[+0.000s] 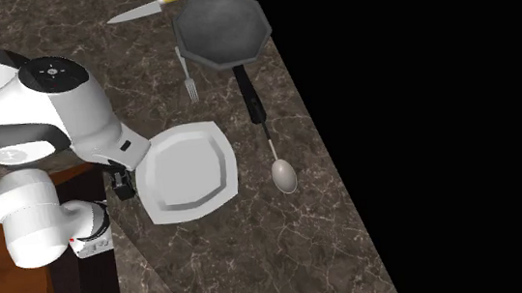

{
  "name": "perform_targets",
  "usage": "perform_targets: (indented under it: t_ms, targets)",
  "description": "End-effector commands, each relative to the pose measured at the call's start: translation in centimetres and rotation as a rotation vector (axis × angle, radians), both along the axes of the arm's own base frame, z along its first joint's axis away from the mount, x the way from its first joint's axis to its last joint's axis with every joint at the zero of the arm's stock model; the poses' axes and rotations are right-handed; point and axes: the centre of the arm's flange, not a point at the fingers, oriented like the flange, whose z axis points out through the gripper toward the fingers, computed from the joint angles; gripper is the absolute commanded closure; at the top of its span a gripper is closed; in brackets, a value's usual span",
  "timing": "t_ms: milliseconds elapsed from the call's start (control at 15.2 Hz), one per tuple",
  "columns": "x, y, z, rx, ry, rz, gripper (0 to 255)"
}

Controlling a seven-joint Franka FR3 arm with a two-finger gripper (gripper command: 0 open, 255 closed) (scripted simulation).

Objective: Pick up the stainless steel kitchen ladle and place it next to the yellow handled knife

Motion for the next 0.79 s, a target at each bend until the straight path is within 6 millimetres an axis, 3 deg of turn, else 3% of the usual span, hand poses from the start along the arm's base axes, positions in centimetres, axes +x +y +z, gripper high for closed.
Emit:
perform_targets:
  t_ms: [0, 330, 726]
  targets:
    - [0.0, 0.0, 0.0, 0.0, 0.0, 0.0, 0]
    - [3.2, -5.1, -0.4, 0.059, -0.047, 0.235, 0]
    - [8.6, -9.9, -1.1, 0.129, -0.103, 0.517, 0]
